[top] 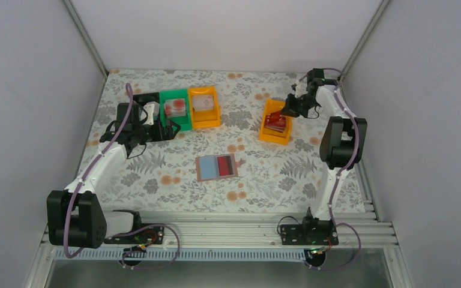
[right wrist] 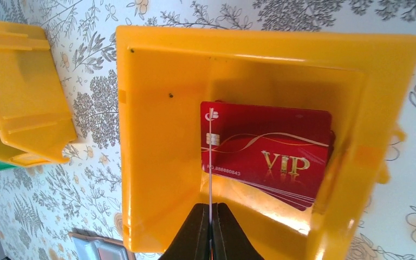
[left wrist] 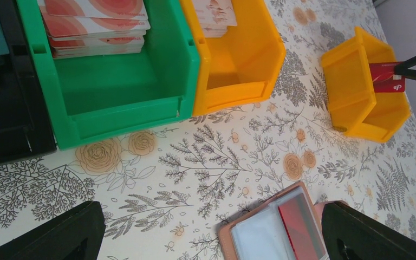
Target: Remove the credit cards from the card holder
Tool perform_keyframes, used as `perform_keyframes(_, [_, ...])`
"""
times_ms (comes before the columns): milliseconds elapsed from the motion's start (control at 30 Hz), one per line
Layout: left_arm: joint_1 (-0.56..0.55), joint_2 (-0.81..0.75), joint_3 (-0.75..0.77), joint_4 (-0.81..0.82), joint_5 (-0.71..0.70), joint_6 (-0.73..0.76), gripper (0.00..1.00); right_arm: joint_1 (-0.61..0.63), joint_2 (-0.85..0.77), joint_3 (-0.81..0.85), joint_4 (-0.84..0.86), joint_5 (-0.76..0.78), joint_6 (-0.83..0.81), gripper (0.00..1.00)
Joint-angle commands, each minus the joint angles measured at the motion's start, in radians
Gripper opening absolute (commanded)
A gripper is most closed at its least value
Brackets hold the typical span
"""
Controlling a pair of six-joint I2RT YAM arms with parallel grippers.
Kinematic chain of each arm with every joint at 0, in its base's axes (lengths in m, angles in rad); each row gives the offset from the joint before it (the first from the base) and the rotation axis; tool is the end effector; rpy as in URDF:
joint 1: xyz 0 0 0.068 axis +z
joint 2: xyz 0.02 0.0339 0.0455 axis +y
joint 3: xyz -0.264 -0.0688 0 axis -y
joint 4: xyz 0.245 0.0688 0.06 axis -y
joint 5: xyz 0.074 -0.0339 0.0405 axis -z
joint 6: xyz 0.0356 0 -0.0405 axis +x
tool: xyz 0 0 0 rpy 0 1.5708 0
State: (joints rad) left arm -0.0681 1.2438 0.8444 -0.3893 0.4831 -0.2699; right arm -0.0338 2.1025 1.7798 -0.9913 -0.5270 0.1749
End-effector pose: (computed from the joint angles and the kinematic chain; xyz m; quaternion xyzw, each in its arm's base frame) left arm 0.2569 -0.0341 0.2487 0.0003 0.9023 -0.2802 0.3276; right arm 0.4322 0.0033 0.2189 0.0666 0.9558 0.2664 0.1051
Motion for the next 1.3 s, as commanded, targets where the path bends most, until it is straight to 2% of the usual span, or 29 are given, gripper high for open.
perform_keyframes(0, [0.005,0.004,-0.008,0.02,0.017,0.012,1.0,-0.015,-0.013,-0.003,0.005,-0.025,-0.017,0.04])
perform_keyframes(67, [0.005,0.006,-0.007,0.018,0.016,0.014,1.0,-0.016,0.006,0.006,0.012,-0.02,-0.018,0.04])
perform_keyframes(167, [0.005,0.007,-0.008,0.019,0.015,0.012,1.0,-0.017,0.044,0.046,-0.024,-0.003,-0.038,0.12])
perform_keyframes(300, [0.004,0.005,-0.011,0.019,0.015,0.012,1.0,-0.017,0.057,0.069,-0.036,0.049,-0.041,0.36])
perform_keyframes(433, [0.005,0.008,-0.011,0.02,0.015,0.012,1.0,-0.012,0.048,0.077,-0.025,0.068,-0.025,0.5])
perform_keyframes(600, [0.005,0.004,-0.015,0.019,0.011,0.013,1.0,0.016,0.036,0.096,-0.015,0.09,-0.021,0.56])
perform_keyframes(767, [0.004,0.001,-0.017,0.026,0.032,0.028,1.0,0.04,0.014,0.081,-0.008,0.092,0.011,0.55])
perform_keyframes(1000, [-0.011,-0.004,-0.04,0.02,0.011,0.061,1.0,0.099,-0.25,-0.188,0.253,0.341,0.21,0.58])
perform_keyframes(1167, [-0.072,-0.008,-0.09,0.033,-0.024,0.135,1.0,0.163,-0.387,-0.227,0.306,0.542,0.255,0.6])
perform_keyframes(1267, [-0.12,-0.002,-0.088,0.038,-0.018,0.152,1.0,0.272,-0.46,-0.277,0.308,0.602,0.246,0.6])
